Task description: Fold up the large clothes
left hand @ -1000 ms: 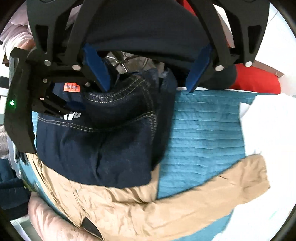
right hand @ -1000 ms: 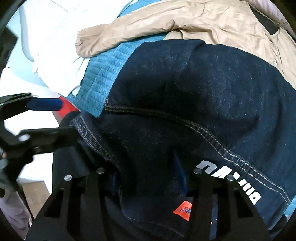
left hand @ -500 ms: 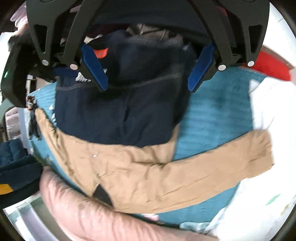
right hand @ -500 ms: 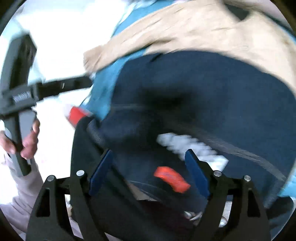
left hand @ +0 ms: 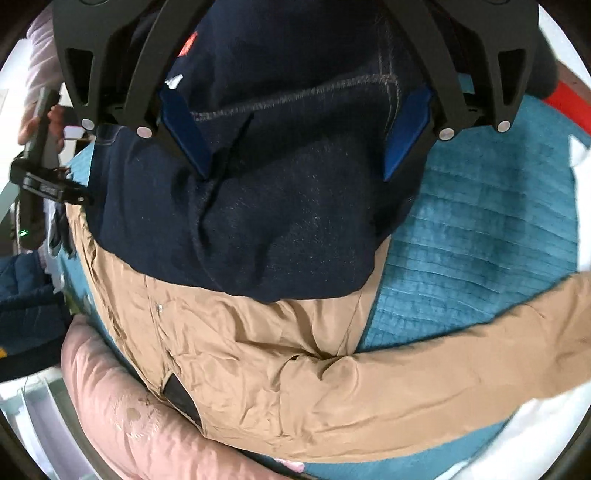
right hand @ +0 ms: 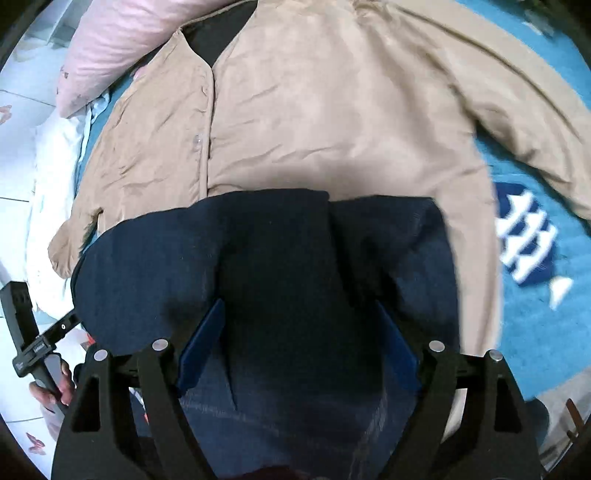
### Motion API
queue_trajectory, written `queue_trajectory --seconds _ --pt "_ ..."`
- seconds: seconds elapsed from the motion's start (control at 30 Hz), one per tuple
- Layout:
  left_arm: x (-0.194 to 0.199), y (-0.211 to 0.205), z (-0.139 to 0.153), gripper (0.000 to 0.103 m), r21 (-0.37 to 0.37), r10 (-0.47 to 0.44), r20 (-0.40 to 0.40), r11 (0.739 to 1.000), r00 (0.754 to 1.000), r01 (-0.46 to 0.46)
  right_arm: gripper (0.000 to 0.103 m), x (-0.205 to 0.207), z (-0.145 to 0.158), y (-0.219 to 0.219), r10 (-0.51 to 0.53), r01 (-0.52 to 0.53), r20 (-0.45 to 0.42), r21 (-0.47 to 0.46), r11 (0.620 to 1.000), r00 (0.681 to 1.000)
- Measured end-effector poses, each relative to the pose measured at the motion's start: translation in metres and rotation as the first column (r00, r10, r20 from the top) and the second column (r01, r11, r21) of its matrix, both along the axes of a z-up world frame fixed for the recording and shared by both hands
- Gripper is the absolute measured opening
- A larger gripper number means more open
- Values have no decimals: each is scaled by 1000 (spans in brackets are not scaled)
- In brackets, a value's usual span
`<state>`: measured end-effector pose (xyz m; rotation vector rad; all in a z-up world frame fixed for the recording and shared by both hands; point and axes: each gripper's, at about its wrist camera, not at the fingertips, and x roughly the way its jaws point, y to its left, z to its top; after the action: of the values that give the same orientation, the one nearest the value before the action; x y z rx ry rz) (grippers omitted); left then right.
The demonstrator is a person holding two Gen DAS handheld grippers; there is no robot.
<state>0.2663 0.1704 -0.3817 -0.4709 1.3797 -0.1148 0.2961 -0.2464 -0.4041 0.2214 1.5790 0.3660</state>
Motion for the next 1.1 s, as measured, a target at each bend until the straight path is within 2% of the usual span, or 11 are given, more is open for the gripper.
queue_trajectory --seconds 0.07,0.13,0.17,0.3,0.43,0.5,0.67,0.73,0.83,1.03,1.1 --pt "1 0 -7 83 -39 21 7 999 1000 -21 46 1 -3 4 -23 24 -8 12 1000 1000" --pt "3 -9 -7 57 -31 -9 29 999 1000 10 28 2 4 5 -56 56 7 10 998 998" --pt "5 -14 -4 55 -5 -28 31 1000 999 28 23 3 11 3 -65 64 19 16 998 998" --pt "16 -19 11 29 5 -42 63 999 997 42 17 8 39 -14 -119 113 60 91 989 991" --pt "31 -36 32 24 54 -88 109 995 990 82 17 7 63 -24 -133 123 126 80 989 983" --pt "36 -38 34 24 41 -96 118 995 988 92 17 5 61 -40 -150 142 126 68 987 981" --pt "47 -32 -4 28 -19 -65 96 998 993 67 21 12 -6 -44 -176 175 42 8 984 984" --pt "43 -37 2 34 38 -95 122 995 988 91 26 11 0 -38 -156 158 77 -30 987 985" --pt "41 -37 14 75 161 -92 89 984 992 77 50 8 20 -43 -145 148 71 -35 988 987" --pt "23 -31 60 84 225 -60 150 974 987 26 78 -13 77 -71 -171 179 173 -30 983 970" --pt "10 -41 65 84 209 -97 168 976 981 60 78 -24 84 -71 -152 164 185 -49 985 971"
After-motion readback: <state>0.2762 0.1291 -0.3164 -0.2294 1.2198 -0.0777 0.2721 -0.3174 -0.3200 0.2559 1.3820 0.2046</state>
